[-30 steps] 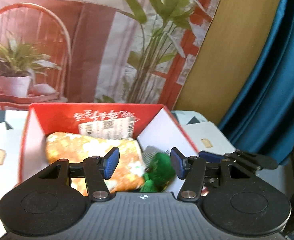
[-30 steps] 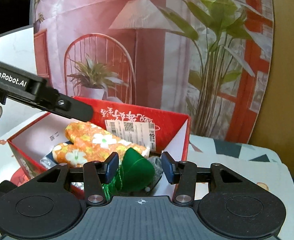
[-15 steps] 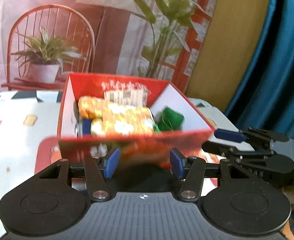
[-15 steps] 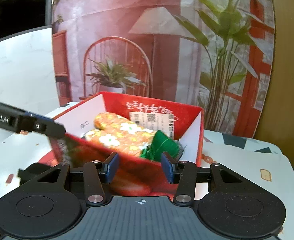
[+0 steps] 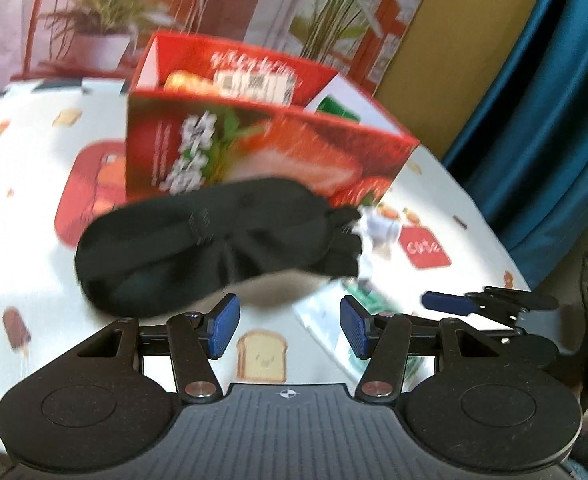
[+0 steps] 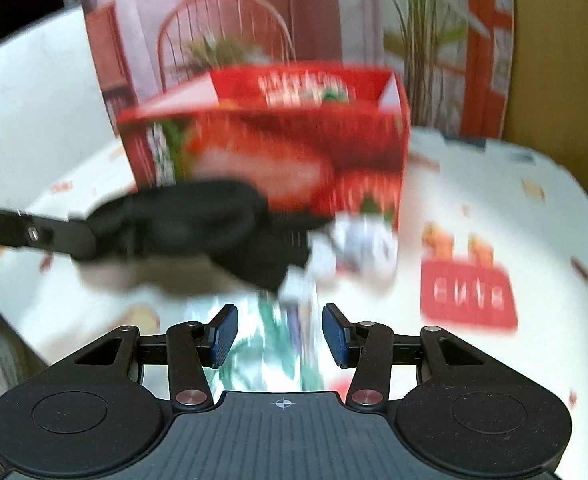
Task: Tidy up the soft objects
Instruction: 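Move both open tools to the clear bag of green cables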
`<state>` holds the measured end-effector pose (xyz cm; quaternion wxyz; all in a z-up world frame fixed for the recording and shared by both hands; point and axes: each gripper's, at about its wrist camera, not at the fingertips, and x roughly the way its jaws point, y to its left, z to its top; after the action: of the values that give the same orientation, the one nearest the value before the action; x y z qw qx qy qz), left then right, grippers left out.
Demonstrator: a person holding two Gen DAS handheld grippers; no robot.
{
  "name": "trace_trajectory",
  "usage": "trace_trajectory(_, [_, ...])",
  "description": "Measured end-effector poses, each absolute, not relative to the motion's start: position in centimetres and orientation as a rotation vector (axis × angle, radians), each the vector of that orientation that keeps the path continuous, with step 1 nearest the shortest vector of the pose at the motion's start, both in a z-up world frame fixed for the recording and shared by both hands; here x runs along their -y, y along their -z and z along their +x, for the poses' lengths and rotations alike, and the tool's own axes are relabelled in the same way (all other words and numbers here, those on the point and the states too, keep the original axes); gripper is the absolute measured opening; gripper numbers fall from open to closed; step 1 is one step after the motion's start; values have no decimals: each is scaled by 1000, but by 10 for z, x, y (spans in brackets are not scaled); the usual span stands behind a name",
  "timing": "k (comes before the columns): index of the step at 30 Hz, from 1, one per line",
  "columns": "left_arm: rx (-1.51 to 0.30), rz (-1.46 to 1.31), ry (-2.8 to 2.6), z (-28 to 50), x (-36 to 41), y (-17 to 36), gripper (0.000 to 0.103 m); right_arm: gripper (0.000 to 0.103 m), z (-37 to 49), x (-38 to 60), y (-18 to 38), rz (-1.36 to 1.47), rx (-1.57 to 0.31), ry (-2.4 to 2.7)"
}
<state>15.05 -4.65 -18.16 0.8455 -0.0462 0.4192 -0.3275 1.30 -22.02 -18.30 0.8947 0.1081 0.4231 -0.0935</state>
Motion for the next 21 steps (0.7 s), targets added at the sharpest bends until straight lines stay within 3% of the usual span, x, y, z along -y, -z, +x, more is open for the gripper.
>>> trace_trajectory(21, [-997,-228,593,167,20,218,57,49,25,215,205,357,-1020,198])
